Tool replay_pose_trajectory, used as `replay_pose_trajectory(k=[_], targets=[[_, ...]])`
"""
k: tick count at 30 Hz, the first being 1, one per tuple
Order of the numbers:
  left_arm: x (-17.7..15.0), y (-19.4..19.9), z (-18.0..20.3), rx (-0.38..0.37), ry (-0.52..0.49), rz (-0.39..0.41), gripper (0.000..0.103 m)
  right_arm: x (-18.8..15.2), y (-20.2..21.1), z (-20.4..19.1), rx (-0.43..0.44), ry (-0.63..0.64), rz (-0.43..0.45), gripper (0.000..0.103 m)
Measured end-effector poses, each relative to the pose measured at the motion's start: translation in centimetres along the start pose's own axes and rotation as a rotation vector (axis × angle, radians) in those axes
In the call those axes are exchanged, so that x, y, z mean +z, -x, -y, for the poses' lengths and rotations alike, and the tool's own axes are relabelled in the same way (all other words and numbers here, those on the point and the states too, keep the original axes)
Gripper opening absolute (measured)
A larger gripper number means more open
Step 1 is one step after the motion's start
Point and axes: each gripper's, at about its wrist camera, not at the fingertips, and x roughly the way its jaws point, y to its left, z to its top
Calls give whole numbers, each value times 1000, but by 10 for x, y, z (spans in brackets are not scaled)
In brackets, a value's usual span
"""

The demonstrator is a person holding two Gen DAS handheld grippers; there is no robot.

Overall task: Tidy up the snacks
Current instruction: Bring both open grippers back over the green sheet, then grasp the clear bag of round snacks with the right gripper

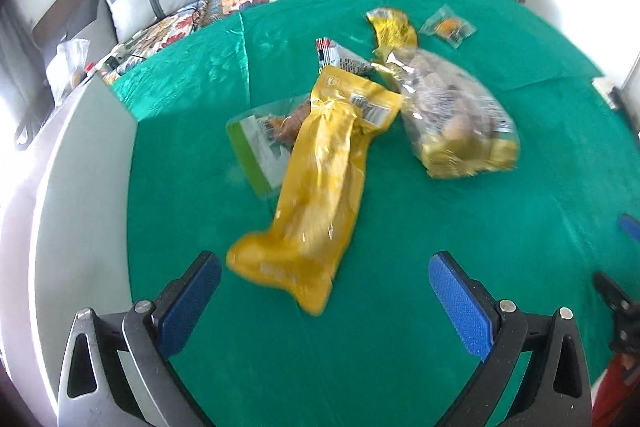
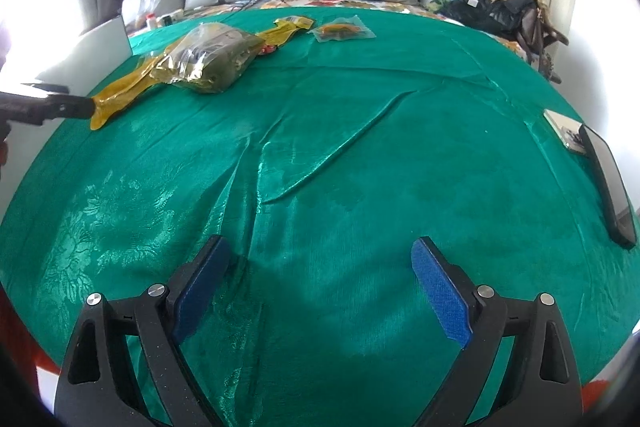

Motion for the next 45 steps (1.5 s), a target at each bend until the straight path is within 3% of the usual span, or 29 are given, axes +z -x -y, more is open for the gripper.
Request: replay_pose_trajectory(k=[4, 5, 6, 7, 8, 10, 11, 16, 21, 25, 26, 33, 36, 45], targets=[[20, -30, -7, 10, 34, -63, 102, -1, 0, -1, 6, 6, -4, 95], [20, -32, -9, -3, 47, -64, 97, -1, 0, -1, 7, 8, -5, 95], [18, -32, -11, -28, 64, -62, 89, -1, 0, -1, 9, 10, -6, 95], [17, -32, -12, -43, 81, -64, 67, -2, 0, -1, 11, 11, -6, 95], [15, -31, -15, -90, 109, -63, 55, -1, -1, -1, 13, 13, -7, 95], [10, -26, -18, -126, 145, -71, 42, -1, -1, 0, 17, 15, -7, 95], [4, -21, -19, -116, 159, -77, 41, -1, -1, 0, 17, 16, -7, 96], [-52, 5, -24, -207, 296, -95, 41, -1, -2, -1, 16, 16, -5, 96], [-106, 32, -24, -208, 385, -59, 47, -3, -2, -1, 12, 14, 7, 96], [-119, 31, -28, -152, 429, -12, 88, -3, -2, -2, 5, 9, 15, 97], [-119, 28, -28, -134, 429, 4, 91, -3, -2, -2, 4, 9, 17, 97], [-116, 17, -14, 26, 306, 69, 103, -7, 0, -1, 5, 14, 34, 97], [-122, 17, -14, 33, 317, 115, 103, -7, 0, -1, 2, 11, 37, 97], [-128, 23, -12, 40, 315, 142, 103, -9, 0, -1, -5, 6, 49, 97]])
